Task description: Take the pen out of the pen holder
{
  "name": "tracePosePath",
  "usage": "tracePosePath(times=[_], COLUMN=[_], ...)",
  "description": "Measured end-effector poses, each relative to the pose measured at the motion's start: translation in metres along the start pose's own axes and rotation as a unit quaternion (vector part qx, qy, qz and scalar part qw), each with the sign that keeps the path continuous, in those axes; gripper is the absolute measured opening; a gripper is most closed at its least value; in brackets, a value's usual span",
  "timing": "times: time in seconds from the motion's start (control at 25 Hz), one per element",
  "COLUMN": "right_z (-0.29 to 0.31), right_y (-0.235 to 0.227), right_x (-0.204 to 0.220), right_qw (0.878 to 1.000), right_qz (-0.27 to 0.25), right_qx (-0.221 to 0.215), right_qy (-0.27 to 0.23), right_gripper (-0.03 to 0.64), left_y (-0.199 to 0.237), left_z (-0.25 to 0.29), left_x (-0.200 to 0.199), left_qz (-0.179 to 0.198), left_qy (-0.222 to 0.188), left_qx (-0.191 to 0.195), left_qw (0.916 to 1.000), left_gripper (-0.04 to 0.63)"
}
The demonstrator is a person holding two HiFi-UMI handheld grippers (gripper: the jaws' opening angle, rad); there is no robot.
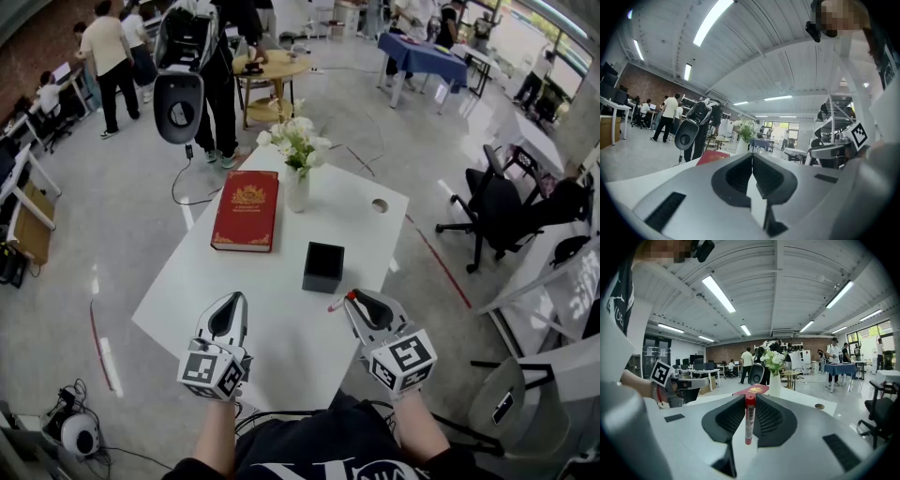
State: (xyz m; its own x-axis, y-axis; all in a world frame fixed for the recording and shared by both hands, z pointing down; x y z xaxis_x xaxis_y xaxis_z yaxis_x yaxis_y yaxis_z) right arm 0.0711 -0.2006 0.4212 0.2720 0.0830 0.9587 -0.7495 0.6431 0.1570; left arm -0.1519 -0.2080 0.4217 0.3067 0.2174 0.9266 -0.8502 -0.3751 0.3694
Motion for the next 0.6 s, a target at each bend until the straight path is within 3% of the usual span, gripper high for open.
tracePosePath(times=[0.6], right_z=[-0.0012], right_y=[-0.0015], right_x=[0.0003], right_qw=[1.0], right_qz=[0.002], right_qx=[-0.002], right_qy=[0.0], right_gripper=[0.078], left_y=[-0.0003], left_z=[0.0001], left_x=[0.0017], left_qz=[0.0], left_qy=[0.002], left_qx=[0.0], left_qw=[1.0], left_gripper=[0.006])
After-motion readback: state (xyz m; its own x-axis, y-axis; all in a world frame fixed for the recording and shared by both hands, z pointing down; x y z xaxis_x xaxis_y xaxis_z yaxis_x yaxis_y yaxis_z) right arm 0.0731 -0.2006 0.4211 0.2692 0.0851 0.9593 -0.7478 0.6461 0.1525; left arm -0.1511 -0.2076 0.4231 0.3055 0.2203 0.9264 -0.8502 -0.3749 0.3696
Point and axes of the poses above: the fingertips, and each gripper's own axes: z forward along the fingers, y to its left, x out of its underside, the point moved 2 cm from there along -z, backward along the fingers, and after that the axes turned 12 degrees about -z, right-handed, at the moved point
